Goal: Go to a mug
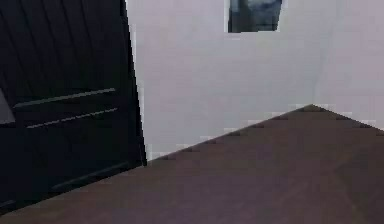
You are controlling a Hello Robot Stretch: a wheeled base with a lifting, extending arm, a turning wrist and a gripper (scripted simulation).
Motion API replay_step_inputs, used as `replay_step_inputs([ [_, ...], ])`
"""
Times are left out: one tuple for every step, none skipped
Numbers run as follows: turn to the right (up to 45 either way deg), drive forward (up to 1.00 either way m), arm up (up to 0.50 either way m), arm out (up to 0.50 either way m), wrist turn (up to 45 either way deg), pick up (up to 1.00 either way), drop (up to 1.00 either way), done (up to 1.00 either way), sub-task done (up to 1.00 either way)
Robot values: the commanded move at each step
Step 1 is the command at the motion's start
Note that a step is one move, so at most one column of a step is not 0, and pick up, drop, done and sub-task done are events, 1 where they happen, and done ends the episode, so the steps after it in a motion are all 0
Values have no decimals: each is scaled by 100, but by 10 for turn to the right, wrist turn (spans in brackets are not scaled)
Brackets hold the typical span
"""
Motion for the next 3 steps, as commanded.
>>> replay_step_inputs([
  [450,0,0,0,0,0,0,0,0],
  [450,0,0,0,0,0,0,0,0],
  [60,0,0,0,0,0,0,0,0],
])
